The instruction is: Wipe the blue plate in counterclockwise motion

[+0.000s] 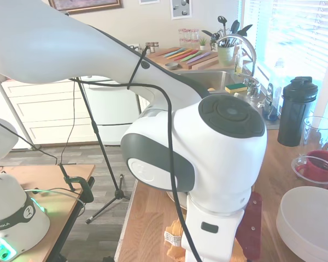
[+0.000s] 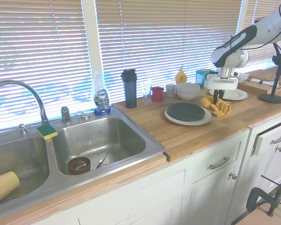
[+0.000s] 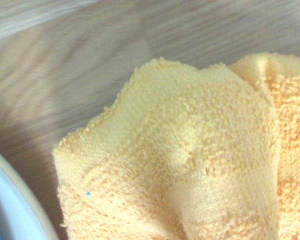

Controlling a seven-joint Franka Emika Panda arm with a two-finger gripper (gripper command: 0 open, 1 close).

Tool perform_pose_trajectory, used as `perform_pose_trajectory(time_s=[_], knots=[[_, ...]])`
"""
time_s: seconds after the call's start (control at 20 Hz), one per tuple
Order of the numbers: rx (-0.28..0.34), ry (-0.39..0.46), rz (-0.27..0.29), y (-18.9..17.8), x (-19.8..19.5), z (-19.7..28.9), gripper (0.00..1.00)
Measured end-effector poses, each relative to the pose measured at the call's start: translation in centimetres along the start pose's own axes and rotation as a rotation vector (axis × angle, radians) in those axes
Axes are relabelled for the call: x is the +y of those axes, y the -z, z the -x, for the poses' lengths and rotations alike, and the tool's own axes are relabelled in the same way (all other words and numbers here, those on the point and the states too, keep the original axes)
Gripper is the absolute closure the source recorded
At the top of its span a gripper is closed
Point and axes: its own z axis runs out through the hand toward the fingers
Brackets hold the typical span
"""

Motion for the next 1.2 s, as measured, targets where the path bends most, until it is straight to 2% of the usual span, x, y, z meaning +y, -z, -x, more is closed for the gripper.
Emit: perform_pose_trajectory(time_s=[0.85, 1.2], knots=[[0.011, 0.013, -0.002, -0.4, -0.4, 0.6, 0.00], [0.051, -0.011, -0.038, 1.6, 1.6, 0.0, 0.00]])
